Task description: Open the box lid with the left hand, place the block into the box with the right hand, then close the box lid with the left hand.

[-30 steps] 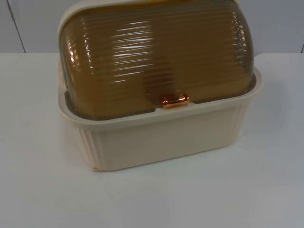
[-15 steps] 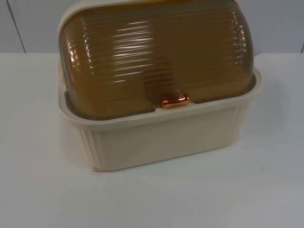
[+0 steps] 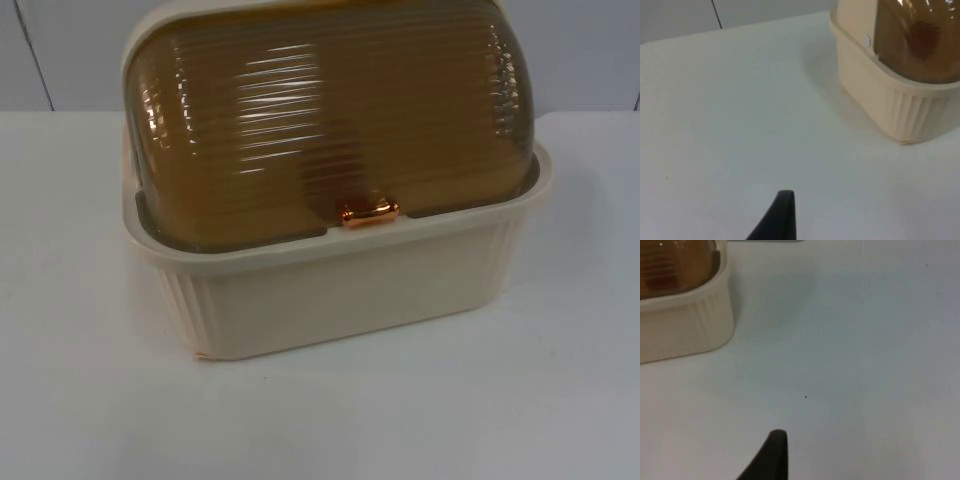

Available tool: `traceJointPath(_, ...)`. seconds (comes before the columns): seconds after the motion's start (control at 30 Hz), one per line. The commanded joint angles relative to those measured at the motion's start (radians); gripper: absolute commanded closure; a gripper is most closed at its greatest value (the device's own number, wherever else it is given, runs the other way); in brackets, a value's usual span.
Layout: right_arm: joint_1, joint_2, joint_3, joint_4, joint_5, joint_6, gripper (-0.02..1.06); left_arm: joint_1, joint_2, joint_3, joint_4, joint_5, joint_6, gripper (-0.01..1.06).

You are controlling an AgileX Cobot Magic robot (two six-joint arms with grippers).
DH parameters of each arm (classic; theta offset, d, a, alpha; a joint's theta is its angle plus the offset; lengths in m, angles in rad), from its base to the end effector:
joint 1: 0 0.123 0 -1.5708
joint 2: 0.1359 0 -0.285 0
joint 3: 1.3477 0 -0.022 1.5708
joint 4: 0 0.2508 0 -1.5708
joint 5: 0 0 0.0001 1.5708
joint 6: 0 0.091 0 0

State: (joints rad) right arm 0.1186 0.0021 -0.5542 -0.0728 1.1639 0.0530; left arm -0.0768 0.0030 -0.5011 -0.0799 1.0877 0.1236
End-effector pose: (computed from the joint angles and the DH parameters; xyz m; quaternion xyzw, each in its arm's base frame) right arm -0.0147 -0.0079 0.2840 -0.0242 0.8654 0.0068 0.5005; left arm -0.0063 -0.0060 0.2757 0.0881 0.8555 -0.0280 0.5095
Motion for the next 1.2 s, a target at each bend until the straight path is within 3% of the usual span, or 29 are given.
traceJointPath(0.0,-0.005,-0.002,0.004,-0.003,-0.046,0.006,0.06,-0.004,-0.003,0.006,0.012,-0.009,-0.017,0.02)
traceJointPath(0.33,-0.005,-0.002,0.008,0.004,-0.041,0.011,0.06,-0.004,-0.003,0.006,0.018,-0.009,-0.024,0.02)
traceJointPath(0.5,-0.005,-0.002,0.025,-0.003,-0.106,0.011,0.06,-0.004,-0.003,0.006,0.018,-0.009,-0.024,0.02)
traceJointPath(1.17,-0.005,-0.002,0.041,0.001,-0.085,-0.016,0.06,-0.004,-0.003,0.006,0.017,-0.011,-0.024,0.02)
